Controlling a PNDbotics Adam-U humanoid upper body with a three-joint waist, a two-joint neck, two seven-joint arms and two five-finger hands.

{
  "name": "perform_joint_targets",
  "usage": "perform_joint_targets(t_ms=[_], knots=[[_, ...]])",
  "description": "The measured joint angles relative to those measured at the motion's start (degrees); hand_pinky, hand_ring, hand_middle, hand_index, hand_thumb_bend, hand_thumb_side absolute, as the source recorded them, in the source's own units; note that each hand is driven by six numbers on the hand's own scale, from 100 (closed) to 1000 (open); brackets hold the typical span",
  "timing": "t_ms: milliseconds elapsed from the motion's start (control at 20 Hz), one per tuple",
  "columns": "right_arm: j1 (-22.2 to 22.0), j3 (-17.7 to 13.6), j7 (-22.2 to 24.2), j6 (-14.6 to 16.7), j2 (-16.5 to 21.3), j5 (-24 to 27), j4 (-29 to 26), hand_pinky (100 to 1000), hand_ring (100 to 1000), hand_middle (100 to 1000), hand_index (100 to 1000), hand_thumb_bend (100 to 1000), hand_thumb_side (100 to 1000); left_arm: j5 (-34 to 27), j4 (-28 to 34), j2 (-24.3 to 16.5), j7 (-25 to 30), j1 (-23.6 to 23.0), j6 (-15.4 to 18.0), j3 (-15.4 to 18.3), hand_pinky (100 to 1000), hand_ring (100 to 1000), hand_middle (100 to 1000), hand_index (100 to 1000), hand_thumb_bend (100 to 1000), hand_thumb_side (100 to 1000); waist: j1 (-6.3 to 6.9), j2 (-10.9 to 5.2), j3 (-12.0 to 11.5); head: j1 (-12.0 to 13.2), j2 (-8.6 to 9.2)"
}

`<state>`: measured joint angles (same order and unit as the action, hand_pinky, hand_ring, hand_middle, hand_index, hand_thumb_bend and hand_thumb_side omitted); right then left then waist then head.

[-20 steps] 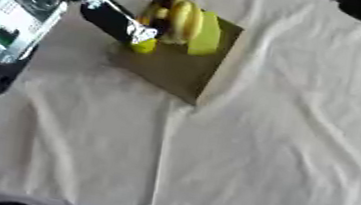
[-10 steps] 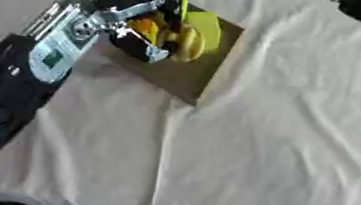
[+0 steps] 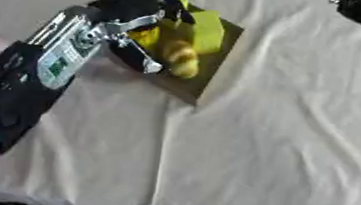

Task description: Pick up objects on the table and place them in the box.

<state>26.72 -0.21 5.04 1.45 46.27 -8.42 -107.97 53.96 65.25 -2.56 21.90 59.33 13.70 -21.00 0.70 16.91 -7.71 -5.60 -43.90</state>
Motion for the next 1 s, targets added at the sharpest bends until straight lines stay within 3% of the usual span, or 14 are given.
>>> perform_joint_targets(t_ms=[300,550,750,1000], knots=[[-0.31,-0.15,0.0,0.0,-0.1,0.04,0.28,965,978,817,872,100,308,-0.46,3.59,-0.81,0.91,-0.06,-0.78,0.87,841,811,798,914,382,100,0.0,0.0,-0.35,-0.11,0.0],[-0.71,-0.46,-0.02,0.01,-0.11,0.04,0.4,965,978,817,871,100,307,-2.76,9.01,-3.12,1.6,-0.05,-1.95,1.93,809,768,751,861,347,100,0.0,0.0,-0.89,-0.22,0.0],[-1.53,-0.69,-0.12,0.02,-0.04,0.04,0.5,965,978,817,871,100,303,-6.88,15.01,-8.66,3.22,-0.05,-3.9,3.04,812,771,752,854,375,100,0.02,0.0,-1.64,-0.69,0.0],[-2.32,-1.28,-0.65,0.01,0.51,0.04,0.57,964,977,817,871,100,297,-10.73,17.56,-19.62,5.5,-2.03,-7.28,4.9,822,783,762,862,399,100,0.02,0.0,-2.53,-1.59,0.0]])
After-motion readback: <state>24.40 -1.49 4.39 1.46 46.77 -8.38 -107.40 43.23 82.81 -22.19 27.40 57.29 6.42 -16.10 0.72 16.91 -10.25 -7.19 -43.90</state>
